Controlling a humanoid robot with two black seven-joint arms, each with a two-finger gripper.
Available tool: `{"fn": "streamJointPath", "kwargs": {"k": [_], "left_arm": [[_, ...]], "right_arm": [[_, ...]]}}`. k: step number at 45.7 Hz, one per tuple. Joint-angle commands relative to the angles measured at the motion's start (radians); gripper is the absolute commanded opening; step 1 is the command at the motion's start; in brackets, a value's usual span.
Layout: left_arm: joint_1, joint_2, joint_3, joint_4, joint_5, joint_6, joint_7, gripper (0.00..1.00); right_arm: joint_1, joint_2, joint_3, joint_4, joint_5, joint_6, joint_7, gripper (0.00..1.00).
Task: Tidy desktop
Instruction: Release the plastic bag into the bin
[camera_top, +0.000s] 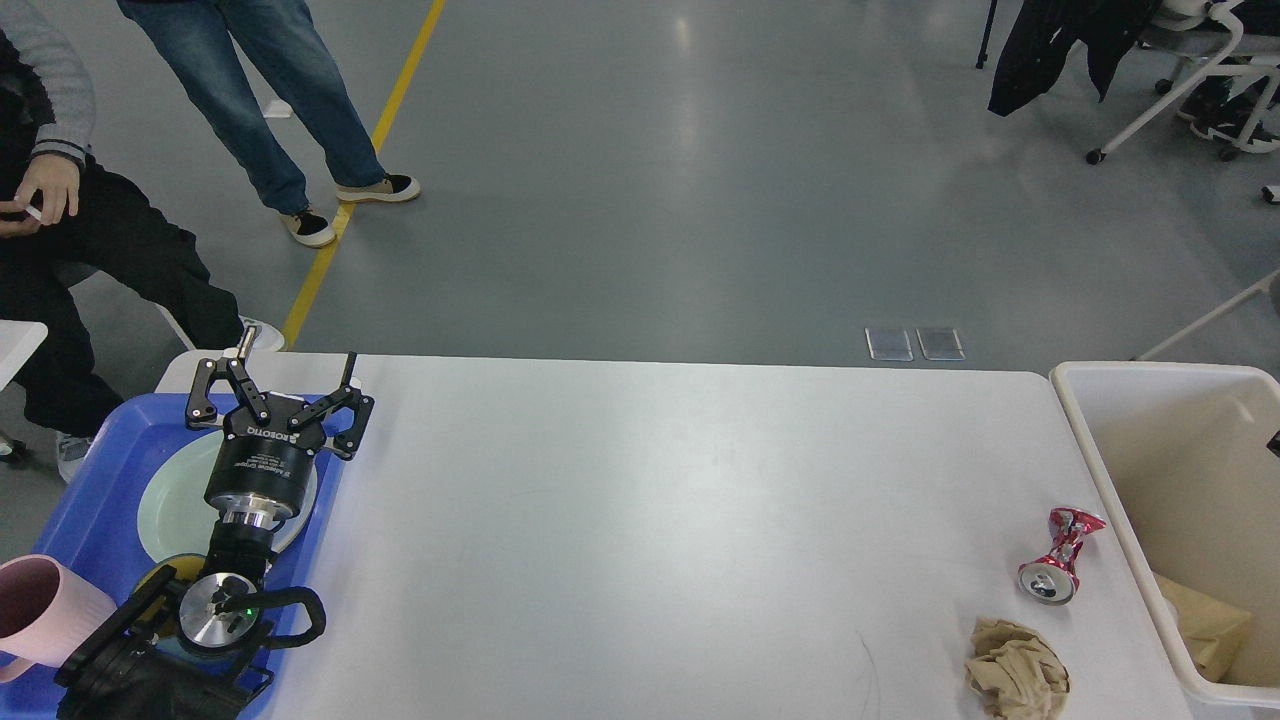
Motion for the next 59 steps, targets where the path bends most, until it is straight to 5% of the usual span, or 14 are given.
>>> {"fn": "streamJointPath", "kwargs": {"k": [1, 10, 16, 40, 45, 47, 51, 59], "left_arm": [[-0.001, 0.0, -0.001, 0.001, 0.0, 0.0, 0.0, 0.96], [-0.001, 0.0, 0.001, 0.0, 0.0, 0.0, 0.0, 0.96], [0.0, 0.0, -0.001, 0.0, 0.0, 0.0, 0.0, 0.96], [-0.001, 0.0, 0.001, 0.0, 0.0, 0.0, 0.0, 0.96], [0.0, 0.0, 0.001, 0.0, 0.0, 0.0, 0.0, 0.96], [-0.001, 0.0, 0.001, 0.0, 0.0, 0.0, 0.0, 0.96], [-0.001, 0.0, -0.001, 0.0, 0.0, 0.0, 0.0, 0.96], [0.0, 0.0, 0.001, 0.0, 0.0, 0.0, 0.0, 0.96]], "right_arm": [[-0.134, 0.061, 0.018, -0.015, 0.001, -0.177, 0.0, 0.0], [-0.268, 0.183, 0.029, -0.115, 0.001, -0.363, -0.002, 0.0], [-0.372, 0.278, 0.026, -0.251, 0.002, -0.372, -0.002, 0.0], [-0.395, 0.313, 0.02, -0.259, 0.002, -0.383, -0.005, 0.0], [-0.395, 0.312, 0.02, -0.26, 0.002, -0.418, -0.003, 0.61], [-0.395, 0.312, 0.02, -0.26, 0.002, -0.449, -0.003, 0.75], [-0.395, 0.315, 0.02, -0.259, 0.002, -0.479, -0.003, 0.9], [-0.394, 0.313, 0.02, -0.257, 0.002, -0.483, -0.003, 0.9]]}}
